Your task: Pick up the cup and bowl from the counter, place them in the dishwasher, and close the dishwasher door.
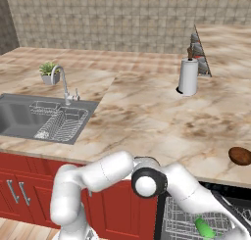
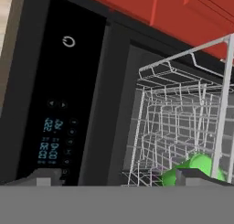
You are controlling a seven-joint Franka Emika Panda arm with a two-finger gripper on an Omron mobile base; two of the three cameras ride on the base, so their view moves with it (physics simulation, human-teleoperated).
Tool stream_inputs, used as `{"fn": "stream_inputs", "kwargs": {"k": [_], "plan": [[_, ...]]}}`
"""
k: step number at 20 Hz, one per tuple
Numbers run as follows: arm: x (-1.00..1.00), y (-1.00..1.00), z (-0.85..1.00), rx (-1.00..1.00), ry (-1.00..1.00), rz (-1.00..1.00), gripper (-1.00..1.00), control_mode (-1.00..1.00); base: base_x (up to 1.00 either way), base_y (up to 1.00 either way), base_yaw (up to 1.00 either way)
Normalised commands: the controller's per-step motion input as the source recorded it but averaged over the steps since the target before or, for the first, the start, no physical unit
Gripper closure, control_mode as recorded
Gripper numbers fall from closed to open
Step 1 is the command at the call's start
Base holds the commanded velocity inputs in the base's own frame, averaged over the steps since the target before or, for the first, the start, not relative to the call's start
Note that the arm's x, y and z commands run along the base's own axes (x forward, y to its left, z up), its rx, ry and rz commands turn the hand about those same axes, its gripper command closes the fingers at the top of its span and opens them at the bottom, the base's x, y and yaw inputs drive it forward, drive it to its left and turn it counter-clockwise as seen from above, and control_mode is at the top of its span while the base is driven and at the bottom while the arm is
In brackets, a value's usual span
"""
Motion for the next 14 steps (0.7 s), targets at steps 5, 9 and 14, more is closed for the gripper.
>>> {"fn": "stream_inputs", "kwargs": {"k": [5,9,14], "plan": [[0.05,0.1,0.57,-0.14,0.0,0.0,-1.0,-1.0,0.0,0.0,0.0],[0.01,0.13,0.5,-0.2,0.0,0.0,-1.0,-1.0,0.0,0.0,0.0],[0.07,0.05,0.37,-0.28,0.01,-0.02,-1.0,-1.0,0.0,0.0,0.0]]}}
